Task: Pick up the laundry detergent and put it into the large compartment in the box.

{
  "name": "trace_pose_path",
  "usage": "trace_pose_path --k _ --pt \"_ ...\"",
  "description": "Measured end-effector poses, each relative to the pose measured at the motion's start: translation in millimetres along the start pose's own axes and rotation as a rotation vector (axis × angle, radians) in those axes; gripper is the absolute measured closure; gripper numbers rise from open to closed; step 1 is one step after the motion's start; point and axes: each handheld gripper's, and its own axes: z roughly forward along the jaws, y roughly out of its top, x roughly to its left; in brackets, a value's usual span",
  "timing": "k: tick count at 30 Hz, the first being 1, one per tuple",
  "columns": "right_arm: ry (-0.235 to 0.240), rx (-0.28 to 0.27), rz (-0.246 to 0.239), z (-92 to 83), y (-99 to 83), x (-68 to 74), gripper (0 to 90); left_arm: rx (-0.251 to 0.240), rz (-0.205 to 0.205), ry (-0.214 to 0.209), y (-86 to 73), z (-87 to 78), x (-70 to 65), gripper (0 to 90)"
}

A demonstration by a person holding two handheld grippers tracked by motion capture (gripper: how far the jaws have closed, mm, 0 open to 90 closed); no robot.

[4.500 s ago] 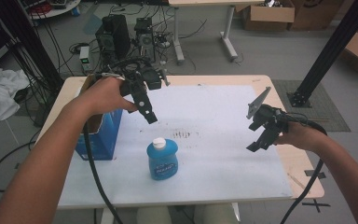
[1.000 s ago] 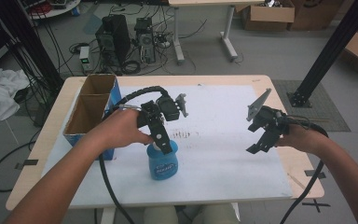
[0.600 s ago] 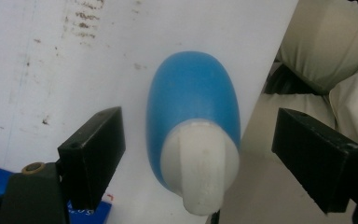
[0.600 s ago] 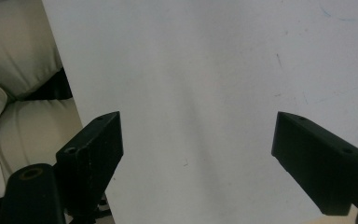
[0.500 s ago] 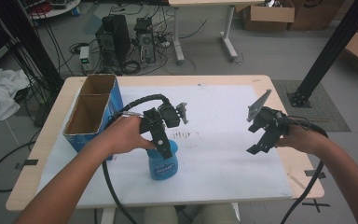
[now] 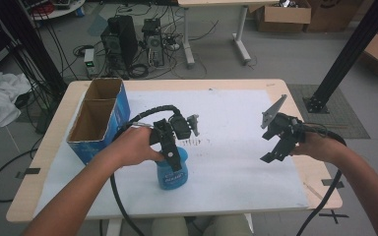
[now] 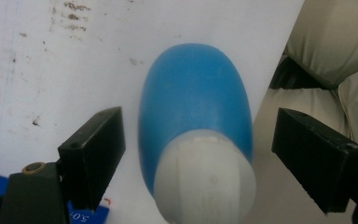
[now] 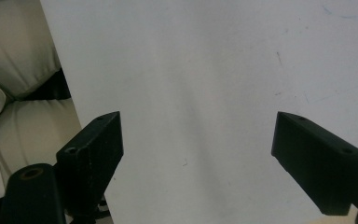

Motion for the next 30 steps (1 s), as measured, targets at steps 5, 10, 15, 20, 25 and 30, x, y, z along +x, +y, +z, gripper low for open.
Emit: trace_pose_path --k 5,10,15,20,25,30 --pt "0.002 0.001 0.003 -0.2 -1.1 -0.5 16.6 0.011 0.005 0.000 -0.4 6.5 0.2 17.9" --pt "0.001 0.000 0.005 0.1 -2.8 -1.2 16.6 0.010 -0.002 0.001 -1.9 12.1 0.2 17.9" --pt "0.003 0.000 0.006 0.7 -2.5 -1.1 16.6 0.016 -0.002 0.004 -2.6 17.1 -0.2 17.9" --pt "0.001 -0.005 0.005 0.1 -2.1 -1.2 16.6 0.021 0.001 0.007 -3.5 20.9 0.2 17.9" --pt "0.004 -0.003 0.007 0.6 -2.5 -1.2 16.6 0.021 0.004 0.013 -3.2 23.8 0.5 18.0" --pt "0.003 -0.004 0.008 0.1 -3.1 -1.1 16.6 0.019 0.004 0.011 -3.1 23.5 0.9 18.4"
